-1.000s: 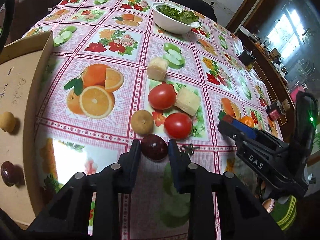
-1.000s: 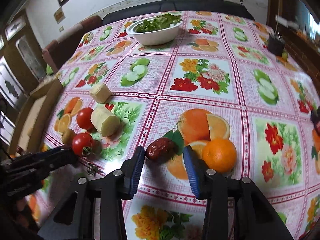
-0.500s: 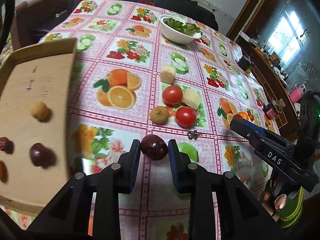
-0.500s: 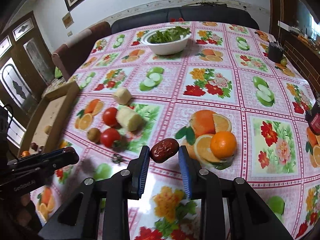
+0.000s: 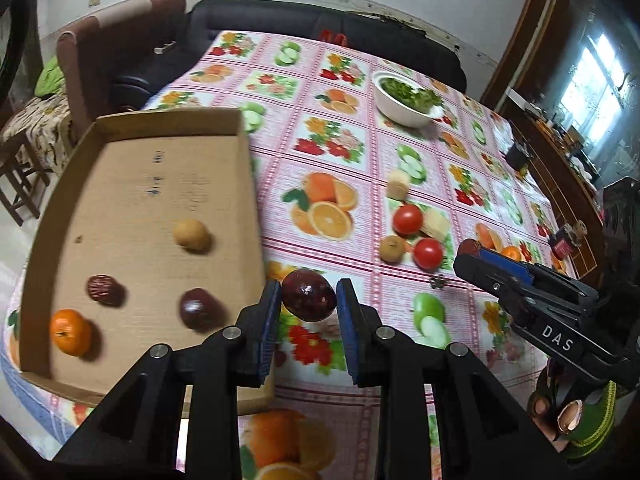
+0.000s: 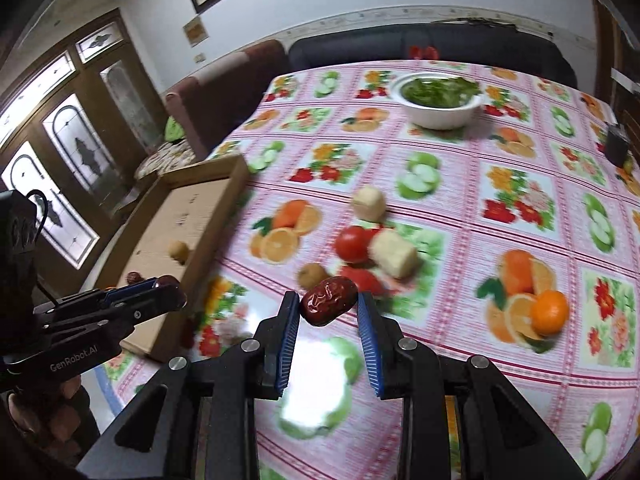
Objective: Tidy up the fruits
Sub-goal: 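Carry the plum with the left tool while the right tool carries the date over the tray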
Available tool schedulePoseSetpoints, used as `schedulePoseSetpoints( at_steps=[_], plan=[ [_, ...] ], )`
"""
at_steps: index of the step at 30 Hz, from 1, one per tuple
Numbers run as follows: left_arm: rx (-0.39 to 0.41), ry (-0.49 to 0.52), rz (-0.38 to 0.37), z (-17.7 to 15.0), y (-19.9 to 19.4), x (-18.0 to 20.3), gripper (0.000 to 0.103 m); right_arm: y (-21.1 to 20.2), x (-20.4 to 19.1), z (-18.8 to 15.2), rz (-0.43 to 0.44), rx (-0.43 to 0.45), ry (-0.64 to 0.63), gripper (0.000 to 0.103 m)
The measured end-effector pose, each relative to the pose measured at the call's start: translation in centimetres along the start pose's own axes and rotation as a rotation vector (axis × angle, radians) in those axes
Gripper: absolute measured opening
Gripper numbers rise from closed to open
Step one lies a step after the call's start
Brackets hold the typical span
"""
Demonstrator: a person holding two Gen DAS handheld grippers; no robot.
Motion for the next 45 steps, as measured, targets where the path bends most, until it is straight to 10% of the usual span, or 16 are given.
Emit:
schedulePoseSetpoints(
  at_steps=[45],
  plan=[
    [0.023, -0.167, 0.171, 2.1, -1.0, -12.9, 0.026, 7.6, -14.1, 4.5, 0.208, -0.084, -0.190, 0.030]
  ],
)
Point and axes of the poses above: each gripper's, at about its wrist camera, not at the fingertips, and y roughly the way its jaws point, x to its right, z to its top, the point moved 8 cm from there along y, roughly the way its jaws point, and after that the axes turned 2 degrees about -y, right-handed, at the moved point
